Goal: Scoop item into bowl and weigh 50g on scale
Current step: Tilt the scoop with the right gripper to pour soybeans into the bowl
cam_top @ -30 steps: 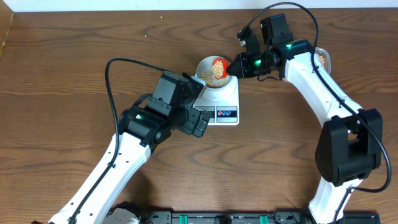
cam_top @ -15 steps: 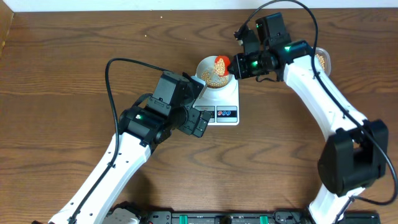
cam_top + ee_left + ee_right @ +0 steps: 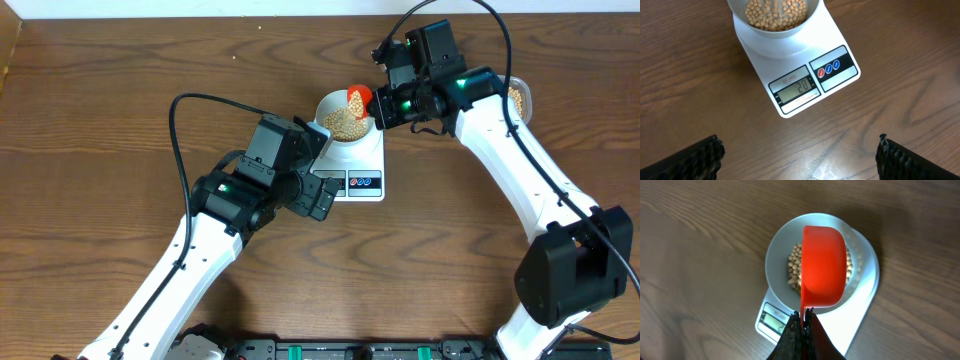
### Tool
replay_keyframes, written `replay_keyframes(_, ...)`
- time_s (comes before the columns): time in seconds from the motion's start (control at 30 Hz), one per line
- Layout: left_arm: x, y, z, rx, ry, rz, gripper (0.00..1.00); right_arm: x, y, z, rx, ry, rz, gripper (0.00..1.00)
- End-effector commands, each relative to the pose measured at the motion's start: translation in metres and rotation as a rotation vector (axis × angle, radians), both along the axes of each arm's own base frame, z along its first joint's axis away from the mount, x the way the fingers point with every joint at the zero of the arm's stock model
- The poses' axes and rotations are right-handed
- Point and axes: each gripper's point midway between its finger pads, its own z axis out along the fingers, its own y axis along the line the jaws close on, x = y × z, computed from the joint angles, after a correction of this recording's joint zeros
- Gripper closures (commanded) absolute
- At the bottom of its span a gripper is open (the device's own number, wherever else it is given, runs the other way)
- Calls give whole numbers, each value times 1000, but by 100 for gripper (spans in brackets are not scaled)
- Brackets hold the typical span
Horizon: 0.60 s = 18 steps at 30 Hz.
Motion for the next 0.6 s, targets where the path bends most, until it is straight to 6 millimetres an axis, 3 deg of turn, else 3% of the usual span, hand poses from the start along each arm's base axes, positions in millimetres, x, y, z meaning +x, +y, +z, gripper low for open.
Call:
replay_keyframes(0.0, 0, 4, -3, 16, 1, 5, 1, 2, 2, 10, -53, -69, 21, 99)
replay_keyframes(0.57, 0, 4, -3, 16, 1, 5, 1, -5, 10, 10, -43, -62, 62, 99)
